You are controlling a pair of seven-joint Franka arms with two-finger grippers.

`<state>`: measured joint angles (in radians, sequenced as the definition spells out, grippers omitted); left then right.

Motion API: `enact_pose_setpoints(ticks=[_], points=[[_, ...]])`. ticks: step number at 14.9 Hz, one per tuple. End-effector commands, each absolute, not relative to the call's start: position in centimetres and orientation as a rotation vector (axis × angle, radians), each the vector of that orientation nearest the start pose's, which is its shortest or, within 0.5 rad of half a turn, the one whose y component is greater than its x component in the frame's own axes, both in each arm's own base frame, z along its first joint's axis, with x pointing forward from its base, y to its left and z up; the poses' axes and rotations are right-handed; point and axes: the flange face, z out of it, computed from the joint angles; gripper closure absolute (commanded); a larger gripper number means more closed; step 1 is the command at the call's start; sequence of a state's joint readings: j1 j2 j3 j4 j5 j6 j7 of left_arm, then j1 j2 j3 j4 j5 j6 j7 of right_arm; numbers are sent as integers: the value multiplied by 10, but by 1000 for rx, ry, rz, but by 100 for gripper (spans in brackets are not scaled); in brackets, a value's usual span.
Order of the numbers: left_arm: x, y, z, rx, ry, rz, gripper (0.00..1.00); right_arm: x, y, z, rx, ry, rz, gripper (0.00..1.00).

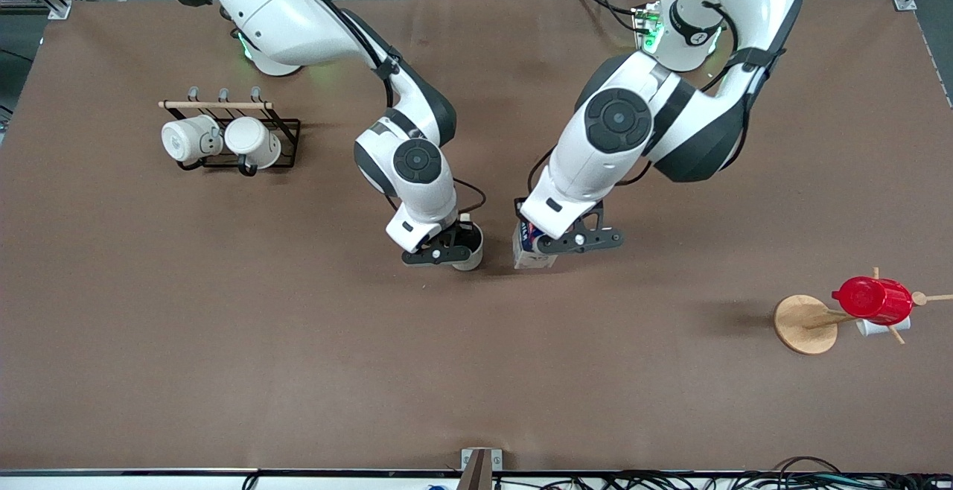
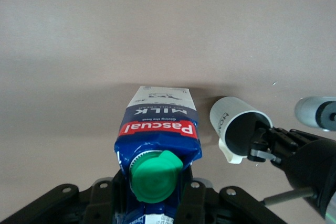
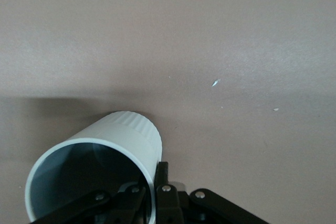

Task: Place cup and milk on table
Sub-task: 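Carry the mug and the milk carton toward the table center together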

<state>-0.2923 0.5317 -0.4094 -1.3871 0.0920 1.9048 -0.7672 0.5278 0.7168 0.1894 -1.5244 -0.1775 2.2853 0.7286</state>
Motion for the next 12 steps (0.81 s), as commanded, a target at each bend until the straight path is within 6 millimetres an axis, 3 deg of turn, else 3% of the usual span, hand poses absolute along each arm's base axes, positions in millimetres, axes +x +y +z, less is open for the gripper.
enact_pose_setpoints(ticks=[1,3,4,6,8,10,12], points=[[579,-418,420,-3242,-144,65,76,561,452,244,-3115,-46,-108,65],[578,-422,414,-3240,-136,78,76,561,452,244,-3115,-43,-108,51],[579,-422,408,-3239,-137,88,76,561,452,245,-3113,-41,-112,30],[581,-423,396,-3234,-136,112,76,567,445,252,-3106,8,-117,5],[578,-429,385,-3229,-126,134,75,571,441,274,-3096,31,-138,0],[577,-433,380,-3234,-131,133,75,578,424,312,-3089,68,-166,0],[579,-437,372,-3243,-198,127,75,589,377,358,-3148,161,-106,0]])
